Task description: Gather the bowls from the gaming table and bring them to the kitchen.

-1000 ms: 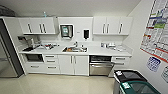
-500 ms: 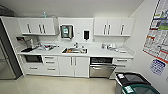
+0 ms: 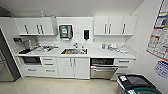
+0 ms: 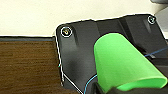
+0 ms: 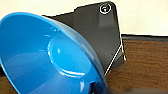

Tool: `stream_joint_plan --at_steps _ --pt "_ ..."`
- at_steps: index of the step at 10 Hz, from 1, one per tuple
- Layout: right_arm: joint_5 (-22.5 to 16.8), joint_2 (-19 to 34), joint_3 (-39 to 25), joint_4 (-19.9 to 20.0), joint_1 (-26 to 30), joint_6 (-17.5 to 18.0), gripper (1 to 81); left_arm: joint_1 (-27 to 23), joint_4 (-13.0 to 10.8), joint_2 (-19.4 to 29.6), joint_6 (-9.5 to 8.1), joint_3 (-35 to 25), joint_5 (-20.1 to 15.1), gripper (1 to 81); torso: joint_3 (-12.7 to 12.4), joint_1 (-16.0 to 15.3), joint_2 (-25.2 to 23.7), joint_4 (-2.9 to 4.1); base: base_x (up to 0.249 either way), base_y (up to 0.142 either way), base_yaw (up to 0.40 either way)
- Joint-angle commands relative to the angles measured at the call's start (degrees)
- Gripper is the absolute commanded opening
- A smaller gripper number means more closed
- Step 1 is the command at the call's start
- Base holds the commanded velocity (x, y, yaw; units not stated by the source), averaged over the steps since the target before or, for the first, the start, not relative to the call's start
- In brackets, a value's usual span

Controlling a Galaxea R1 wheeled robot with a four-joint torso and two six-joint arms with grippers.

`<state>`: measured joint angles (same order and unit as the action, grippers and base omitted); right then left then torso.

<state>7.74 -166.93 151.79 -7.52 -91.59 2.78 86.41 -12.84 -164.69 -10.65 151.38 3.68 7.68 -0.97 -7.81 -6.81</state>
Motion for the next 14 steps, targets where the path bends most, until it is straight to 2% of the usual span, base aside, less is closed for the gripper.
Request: stream_joint_plan --at_steps 1,7,14 --pt "-2.7 0.8 -0.1 -0.4 2.2 -0.2 1.0 -2.8 -0.5 0.8 0.20 0.1 -2.8 1.0 0.0 0.0 0.0 0.00 0.142 0.000 0.000" --pt "-2.7 0.7 -0.1 -0.4 2.3 -0.2 1.0 -2.8 -0.6 0.8 0.20 0.1 -2.8 1.0 0.0 0.1 0.0 0.00 0.142 0.000 0.000" --pt "-2.7 0.5 -0.1 -0.4 2.2 -0.2 1.0 -2.7 -0.6 0.6 0.20 0.1 -2.8 1.0 0.0 0.1 0.0 0.00 0.142 -0.062 0.000"
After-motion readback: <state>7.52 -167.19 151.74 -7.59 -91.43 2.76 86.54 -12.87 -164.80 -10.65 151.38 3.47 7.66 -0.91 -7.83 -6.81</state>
